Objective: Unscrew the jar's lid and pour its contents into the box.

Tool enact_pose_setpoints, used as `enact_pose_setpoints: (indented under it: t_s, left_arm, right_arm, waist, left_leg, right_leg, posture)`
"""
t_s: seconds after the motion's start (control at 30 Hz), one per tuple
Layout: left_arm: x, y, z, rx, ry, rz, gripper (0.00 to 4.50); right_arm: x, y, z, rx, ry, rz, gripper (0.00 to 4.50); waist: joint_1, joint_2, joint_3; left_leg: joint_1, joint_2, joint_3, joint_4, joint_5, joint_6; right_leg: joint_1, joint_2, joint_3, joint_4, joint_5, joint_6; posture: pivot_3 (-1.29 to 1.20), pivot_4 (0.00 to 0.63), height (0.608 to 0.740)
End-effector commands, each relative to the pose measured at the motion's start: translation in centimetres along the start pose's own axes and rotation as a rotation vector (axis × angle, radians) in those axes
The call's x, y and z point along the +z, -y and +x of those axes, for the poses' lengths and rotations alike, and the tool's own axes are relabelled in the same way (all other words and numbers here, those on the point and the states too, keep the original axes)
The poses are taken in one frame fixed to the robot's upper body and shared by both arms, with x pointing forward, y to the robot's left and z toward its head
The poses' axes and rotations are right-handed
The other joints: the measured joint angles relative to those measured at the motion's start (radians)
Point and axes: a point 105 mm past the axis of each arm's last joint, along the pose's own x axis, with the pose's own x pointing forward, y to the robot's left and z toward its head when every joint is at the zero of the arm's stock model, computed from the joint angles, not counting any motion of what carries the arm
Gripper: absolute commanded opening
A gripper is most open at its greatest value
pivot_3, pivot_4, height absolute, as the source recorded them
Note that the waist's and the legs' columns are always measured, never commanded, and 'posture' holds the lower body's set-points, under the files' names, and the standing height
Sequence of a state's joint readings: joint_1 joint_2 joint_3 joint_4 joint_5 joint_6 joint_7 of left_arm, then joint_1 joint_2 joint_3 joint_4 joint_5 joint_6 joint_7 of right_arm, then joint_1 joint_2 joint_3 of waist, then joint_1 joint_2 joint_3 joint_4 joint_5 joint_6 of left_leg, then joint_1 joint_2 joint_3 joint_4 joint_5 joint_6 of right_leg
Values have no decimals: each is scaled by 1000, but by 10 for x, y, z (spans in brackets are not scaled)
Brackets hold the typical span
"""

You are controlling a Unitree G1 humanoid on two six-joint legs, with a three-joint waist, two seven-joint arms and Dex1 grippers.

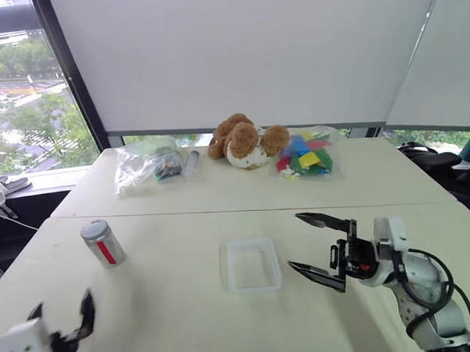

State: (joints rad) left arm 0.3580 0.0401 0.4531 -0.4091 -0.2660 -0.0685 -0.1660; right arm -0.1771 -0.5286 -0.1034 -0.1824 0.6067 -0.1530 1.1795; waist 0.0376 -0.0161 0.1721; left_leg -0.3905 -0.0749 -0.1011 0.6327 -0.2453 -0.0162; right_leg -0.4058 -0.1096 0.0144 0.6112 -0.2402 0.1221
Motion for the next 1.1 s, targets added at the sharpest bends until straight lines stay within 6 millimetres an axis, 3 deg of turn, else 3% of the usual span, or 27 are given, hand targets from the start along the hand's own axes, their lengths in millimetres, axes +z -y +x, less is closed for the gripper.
enact_pose_setpoints:
  t_s: [0.03, 0.13, 0.27, 0.6, 1.07, 1.1]
  left_arm:
    - [10, 9, 24, 39, 8, 58, 4473]
    - [11, 23, 51, 50, -2, 72, 4473]
    - [11, 30, 66, 84, -9, 80, 4473]
    - [2, 32, 77, 114, -26, 109, 4473]
    - [-1, 35, 113, 86, -21, 134, 4473]
    - [1, 35, 115, 84, -13, 142, 4229]
  right_arm:
    - [7, 4, 4, 3, 3, -25, 4500]
    - [5, 4, 3, -3, -2, -14, 4500]
    - [3, 2, -3, -9, -14, -5, 4500]
    - [-2, -3, -13, -33, -35, 4, 4500]
    - [-6, -3, -8, -29, -33, 16, 4500]
    - [-6, -3, -7, -28, -34, 18, 4500]
  waist:
    - [1, 0, 0]
    - [3, 0, 0]
    - [-1, 0, 0]
    - [1, 0, 0]
    - [1, 0, 0]
    - [0, 0, 0]
  left_leg:
    - [0, 0, 0, 0, 0, 0]
    - [0, 2, -3, 1, 1, -1]
    - [0, 2, -3, 0, 1, -1]
    - [0, 3, -3, 0, 0, -2]
    - [0, 3, -4, 0, 1, -3]
    - [0, 3, -4, 0, 1, -3]
  right_leg:
    - [0, 1, 0, 0, 0, 0]
    - [0, 4, -1, 2, 0, -1]
    - [0, 4, 0, 2, 2, 2]
    - [-1, 5, 0, 2, 3, 2]
    - [-1, 6, 0, 3, 3, 2]
    - [-1, 6, 0, 3, 3, 2]
  posture:
    - [0, 150, 740]
    - [0, 150, 740]
    - [0, 150, 740]
    - [0, 150, 740]
    - [0, 150, 740]
    - [0, 150, 740]
